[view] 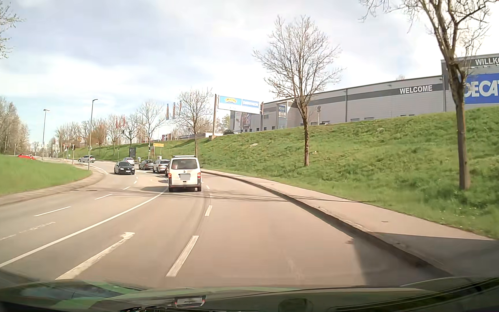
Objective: Follow the waypoints while adhering to traffic rules and regulations
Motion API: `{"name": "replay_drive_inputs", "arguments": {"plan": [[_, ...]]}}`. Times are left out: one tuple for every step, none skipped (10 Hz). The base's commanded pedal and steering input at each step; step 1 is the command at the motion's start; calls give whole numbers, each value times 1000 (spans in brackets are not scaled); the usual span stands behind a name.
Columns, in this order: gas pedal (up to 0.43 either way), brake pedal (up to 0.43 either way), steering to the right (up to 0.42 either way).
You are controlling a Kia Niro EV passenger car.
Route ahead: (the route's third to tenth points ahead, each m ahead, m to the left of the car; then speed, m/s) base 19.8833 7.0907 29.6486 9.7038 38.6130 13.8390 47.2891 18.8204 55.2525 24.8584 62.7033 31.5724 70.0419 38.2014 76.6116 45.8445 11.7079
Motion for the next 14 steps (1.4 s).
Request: {"name": "replay_drive_inputs", "arguments": {"plan": [[59,0,-40],[67,0,-42],[67,0,-42],[67,0,-43],[59,0,-44],[39,0,-45],[20,0,-46],[8,0,-47],[8,0,-47],[8,0,-47],[8,0,-47],[8,0,-47],[8,0,-47],[20,0,-47]]}}
